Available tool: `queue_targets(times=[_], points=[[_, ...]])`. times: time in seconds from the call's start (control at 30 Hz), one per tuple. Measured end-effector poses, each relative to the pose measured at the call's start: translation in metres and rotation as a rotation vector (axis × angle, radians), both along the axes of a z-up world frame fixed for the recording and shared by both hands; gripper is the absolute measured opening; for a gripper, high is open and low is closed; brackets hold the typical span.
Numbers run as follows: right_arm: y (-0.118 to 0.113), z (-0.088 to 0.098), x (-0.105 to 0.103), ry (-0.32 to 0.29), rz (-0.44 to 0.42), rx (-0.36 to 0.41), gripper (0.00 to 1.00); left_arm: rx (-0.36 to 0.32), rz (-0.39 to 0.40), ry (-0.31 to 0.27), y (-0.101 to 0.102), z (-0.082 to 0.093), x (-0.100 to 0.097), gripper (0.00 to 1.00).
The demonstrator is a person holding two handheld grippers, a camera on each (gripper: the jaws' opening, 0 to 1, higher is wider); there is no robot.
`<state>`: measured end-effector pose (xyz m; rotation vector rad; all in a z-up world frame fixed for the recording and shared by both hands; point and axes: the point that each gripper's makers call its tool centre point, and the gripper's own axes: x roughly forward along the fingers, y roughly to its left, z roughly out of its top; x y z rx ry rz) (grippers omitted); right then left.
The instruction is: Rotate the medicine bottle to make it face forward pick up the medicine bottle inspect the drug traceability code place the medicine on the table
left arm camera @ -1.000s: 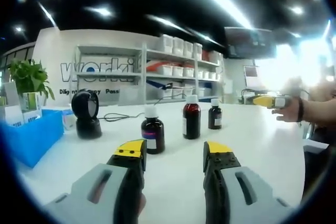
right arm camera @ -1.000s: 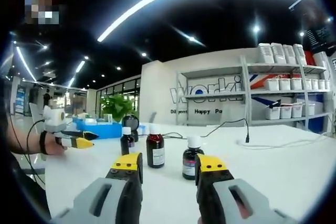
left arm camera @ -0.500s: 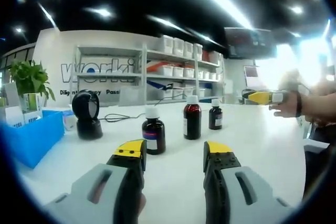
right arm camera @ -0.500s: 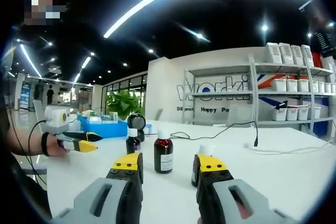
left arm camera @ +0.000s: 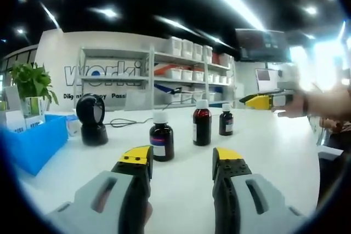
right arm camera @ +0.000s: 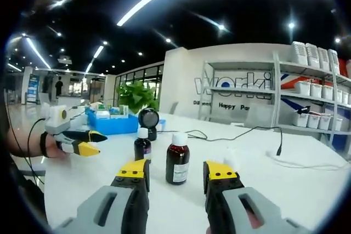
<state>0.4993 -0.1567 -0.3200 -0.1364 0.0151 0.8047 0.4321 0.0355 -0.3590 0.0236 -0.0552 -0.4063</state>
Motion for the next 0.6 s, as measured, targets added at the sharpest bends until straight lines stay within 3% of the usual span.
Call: queue_targets(times=[0.4, 0.6], points=[[0.018, -0.007, 0.024, 0.037, 0.018, -0.039, 0.34, -0.002, -0.005, 0.003, -0.001, 0.0, -0.001, 0.34], [0.029, -0.01, 0.03, 0.073, 0.01, -0.019, 0.34, 0.004, -0.011, 0.004, -0.003, -0.001, -0.001, 0.34]])
